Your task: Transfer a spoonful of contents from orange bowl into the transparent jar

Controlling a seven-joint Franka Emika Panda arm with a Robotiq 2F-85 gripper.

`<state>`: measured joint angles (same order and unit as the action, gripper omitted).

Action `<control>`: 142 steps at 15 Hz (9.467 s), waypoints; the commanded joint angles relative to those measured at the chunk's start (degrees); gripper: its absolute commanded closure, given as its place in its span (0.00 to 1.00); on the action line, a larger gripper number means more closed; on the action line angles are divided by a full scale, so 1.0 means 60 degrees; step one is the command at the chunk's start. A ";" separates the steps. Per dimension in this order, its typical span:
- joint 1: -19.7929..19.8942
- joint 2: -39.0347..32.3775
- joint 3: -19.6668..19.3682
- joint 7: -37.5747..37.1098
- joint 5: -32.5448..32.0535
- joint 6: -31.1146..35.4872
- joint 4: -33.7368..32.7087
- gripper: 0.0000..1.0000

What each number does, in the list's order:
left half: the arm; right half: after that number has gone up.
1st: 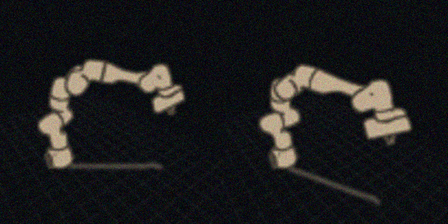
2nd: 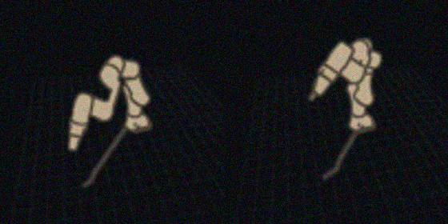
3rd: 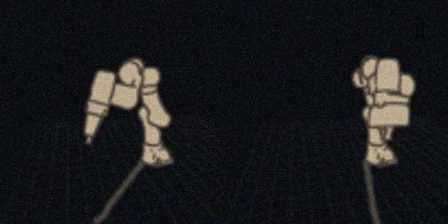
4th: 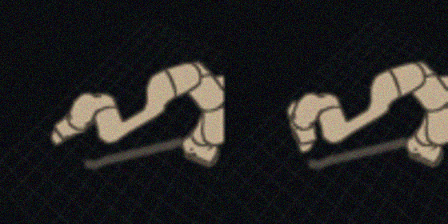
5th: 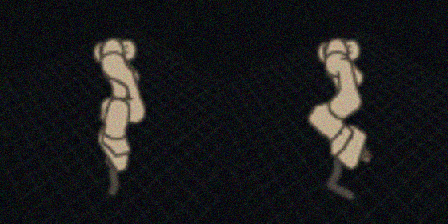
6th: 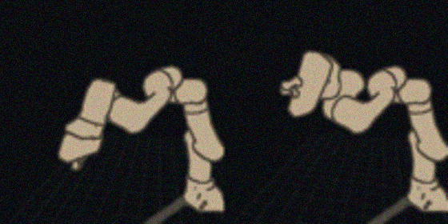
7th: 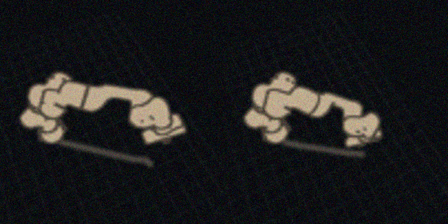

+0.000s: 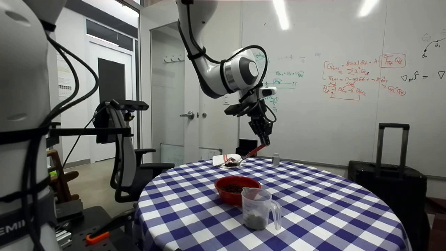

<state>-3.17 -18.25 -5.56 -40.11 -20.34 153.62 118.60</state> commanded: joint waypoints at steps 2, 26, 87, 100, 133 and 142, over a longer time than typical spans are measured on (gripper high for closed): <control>-0.0495 0.0046 -0.0798 -0.0157 -0.0399 -0.0176 -0.0295 0.95; 0.0261 0.1495 -0.1489 -0.1416 -0.2177 -0.0057 0.1797 0.80; 0.1355 0.1790 0.0242 -0.0451 -0.1393 -0.3255 0.0748 0.95; -0.0418 0.0898 0.1458 0.2147 0.1685 -0.4131 -0.0212 0.95; -0.1494 -0.3904 0.0520 0.1422 0.3559 -0.1703 -0.2663 0.33; -0.0684 -0.2310 0.0944 0.4719 0.3227 -0.3161 -0.1805 0.00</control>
<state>-9.42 -37.64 -1.06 -18.65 -0.55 139.08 104.64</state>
